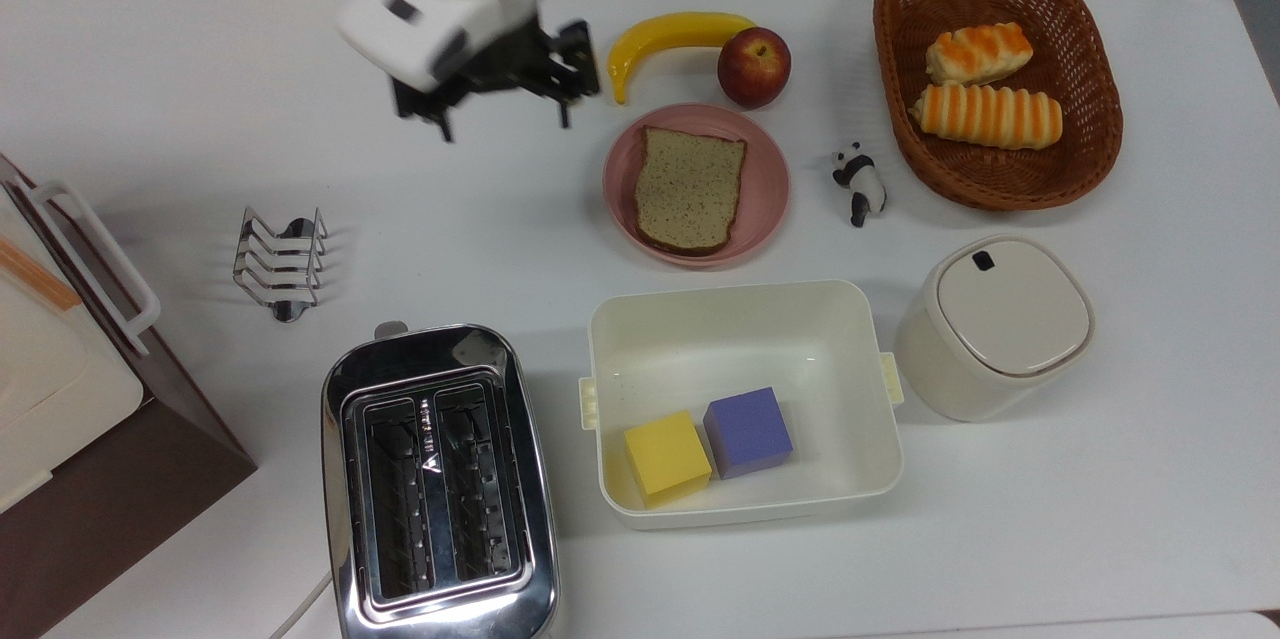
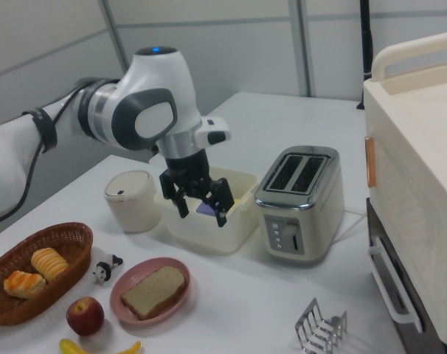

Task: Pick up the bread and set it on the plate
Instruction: 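Open the gripper to release the bread and raise it away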

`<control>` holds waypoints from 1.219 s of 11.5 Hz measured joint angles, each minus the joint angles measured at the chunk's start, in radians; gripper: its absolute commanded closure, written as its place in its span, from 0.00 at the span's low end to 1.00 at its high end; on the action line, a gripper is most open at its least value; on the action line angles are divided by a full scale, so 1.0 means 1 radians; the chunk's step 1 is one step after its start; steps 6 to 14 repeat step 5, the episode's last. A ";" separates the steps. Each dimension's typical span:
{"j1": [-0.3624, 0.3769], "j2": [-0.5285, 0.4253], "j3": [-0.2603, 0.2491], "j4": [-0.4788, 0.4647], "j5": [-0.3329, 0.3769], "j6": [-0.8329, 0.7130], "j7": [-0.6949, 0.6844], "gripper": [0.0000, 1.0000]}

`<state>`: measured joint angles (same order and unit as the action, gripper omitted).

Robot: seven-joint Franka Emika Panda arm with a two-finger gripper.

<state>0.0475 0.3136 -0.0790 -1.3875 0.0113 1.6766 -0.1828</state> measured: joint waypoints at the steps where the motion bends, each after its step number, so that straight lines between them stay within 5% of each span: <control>1: -0.023 -0.013 -0.005 0.007 0.000 0.000 0.000 0.00; 4: -0.053 -0.011 -0.032 0.011 -0.063 0.000 0.000 0.00; 14: -0.055 -0.010 -0.033 0.011 -0.067 0.005 0.000 0.00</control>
